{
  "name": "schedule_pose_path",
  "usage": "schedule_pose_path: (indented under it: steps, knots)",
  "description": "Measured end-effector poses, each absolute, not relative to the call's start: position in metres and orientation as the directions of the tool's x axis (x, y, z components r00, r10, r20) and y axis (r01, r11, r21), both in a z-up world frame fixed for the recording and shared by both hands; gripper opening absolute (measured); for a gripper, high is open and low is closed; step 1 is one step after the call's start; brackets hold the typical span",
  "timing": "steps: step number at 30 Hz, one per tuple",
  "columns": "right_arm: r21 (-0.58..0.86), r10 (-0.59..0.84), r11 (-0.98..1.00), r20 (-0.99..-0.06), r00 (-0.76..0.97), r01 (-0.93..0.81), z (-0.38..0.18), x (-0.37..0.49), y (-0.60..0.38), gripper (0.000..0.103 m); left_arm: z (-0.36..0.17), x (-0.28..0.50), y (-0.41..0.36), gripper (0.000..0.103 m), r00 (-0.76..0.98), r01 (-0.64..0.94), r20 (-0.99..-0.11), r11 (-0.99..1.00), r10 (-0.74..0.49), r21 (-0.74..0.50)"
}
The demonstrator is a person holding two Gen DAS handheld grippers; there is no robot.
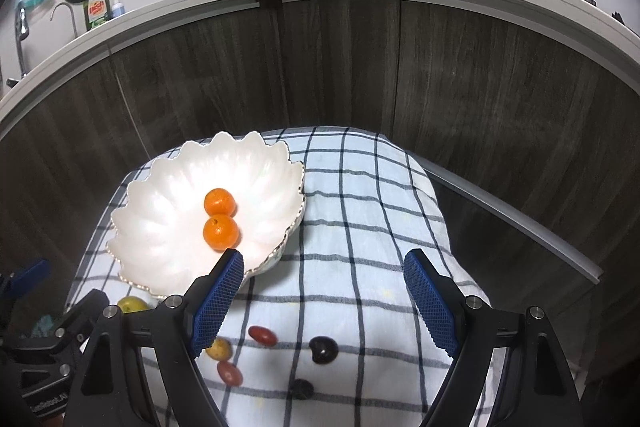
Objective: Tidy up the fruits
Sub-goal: 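Withdraw both open tools back from the bowl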
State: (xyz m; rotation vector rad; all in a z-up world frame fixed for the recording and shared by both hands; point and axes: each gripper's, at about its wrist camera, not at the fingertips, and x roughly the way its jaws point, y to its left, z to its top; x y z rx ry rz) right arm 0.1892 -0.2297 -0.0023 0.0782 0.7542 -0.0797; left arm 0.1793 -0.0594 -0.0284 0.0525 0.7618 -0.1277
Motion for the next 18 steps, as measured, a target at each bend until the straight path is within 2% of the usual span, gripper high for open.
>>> schedule_pose_path:
  steps: [18]
  knots:
    - [0.009, -0.028, 0.999, -0.689, 0.724, 0.048, -0.027, 0.162, -0.217, 0.083, -0.063, 0.15, -0.062, 0.09, 0.688, 0.21, -0.712, 0.978, -0.143, 0.006]
